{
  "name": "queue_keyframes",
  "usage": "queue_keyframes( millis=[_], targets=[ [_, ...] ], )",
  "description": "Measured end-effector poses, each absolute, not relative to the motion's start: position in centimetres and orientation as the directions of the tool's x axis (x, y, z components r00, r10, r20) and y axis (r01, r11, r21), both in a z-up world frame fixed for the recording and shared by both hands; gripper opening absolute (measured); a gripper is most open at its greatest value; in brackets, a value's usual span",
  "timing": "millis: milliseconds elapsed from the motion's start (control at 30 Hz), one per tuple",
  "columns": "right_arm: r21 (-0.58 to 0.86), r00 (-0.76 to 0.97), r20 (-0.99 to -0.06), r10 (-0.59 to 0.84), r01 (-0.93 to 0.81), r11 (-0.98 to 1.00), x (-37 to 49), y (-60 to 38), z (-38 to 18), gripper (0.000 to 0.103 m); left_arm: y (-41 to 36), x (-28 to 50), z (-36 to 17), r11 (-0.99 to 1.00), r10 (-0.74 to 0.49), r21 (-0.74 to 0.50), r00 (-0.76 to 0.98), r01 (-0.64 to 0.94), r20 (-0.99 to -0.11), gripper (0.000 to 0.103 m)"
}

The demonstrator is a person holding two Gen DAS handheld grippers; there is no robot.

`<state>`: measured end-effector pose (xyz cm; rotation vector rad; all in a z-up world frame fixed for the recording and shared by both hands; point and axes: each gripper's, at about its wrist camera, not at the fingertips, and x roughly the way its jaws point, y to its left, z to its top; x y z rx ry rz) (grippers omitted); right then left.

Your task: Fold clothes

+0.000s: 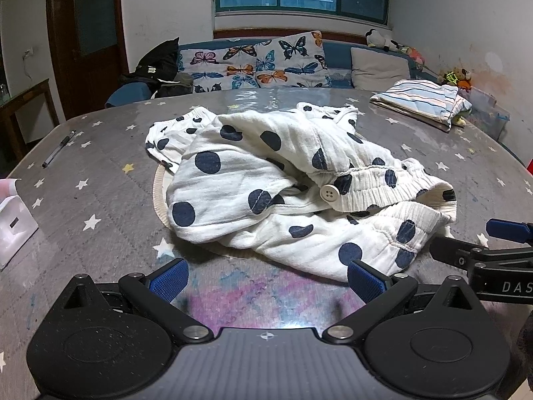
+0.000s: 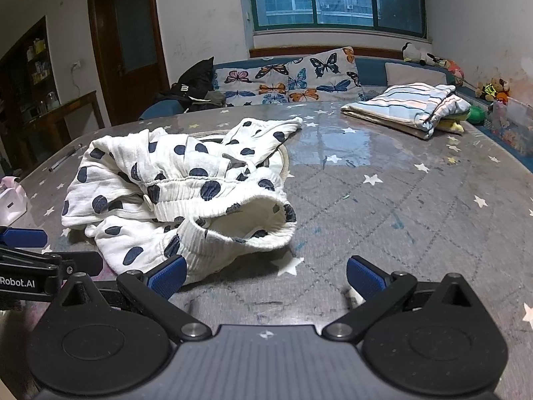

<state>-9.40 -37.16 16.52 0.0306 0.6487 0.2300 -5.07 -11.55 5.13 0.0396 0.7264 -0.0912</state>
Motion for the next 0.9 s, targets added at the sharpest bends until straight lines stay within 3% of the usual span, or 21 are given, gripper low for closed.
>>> queue_keyframes(
  millis=[900],
  targets=[
    [0.095,0.783,-0.572,0.244,-0.232,0.968,-6.9,-37.0,18.2,0.102,-11.5,-2.3,5.8,0.997,-0.056,0.006,0.74,0.081,-0.671,0.103]
  ],
)
